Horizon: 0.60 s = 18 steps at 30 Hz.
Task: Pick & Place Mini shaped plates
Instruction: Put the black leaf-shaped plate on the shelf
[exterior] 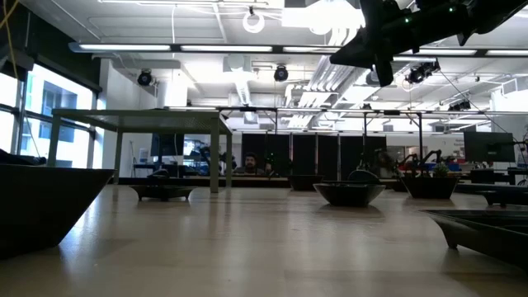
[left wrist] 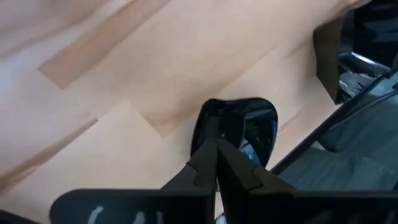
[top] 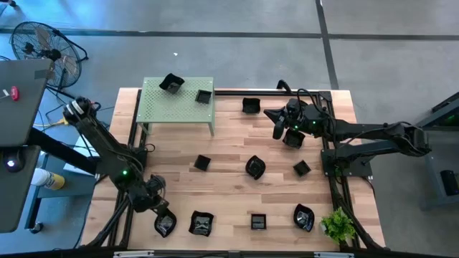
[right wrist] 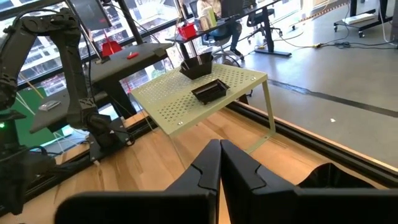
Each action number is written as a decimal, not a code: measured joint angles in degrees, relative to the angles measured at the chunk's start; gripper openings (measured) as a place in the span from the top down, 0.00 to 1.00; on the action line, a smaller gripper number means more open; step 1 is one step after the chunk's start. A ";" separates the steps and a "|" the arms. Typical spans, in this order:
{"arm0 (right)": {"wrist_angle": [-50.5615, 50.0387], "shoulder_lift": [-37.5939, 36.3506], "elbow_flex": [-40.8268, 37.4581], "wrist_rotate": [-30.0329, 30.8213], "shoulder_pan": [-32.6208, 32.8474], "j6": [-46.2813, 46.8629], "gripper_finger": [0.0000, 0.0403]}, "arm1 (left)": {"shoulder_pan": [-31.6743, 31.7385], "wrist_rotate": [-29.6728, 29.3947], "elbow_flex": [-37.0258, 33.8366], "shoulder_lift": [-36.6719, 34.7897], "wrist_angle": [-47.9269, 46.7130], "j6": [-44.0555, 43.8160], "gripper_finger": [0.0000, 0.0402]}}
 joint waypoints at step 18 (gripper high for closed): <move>-0.23 0.02 0.02 0.28 0.02 -0.86 0.99 | 0.00 1.65 0.00 12.17 9.90 1.65 0.76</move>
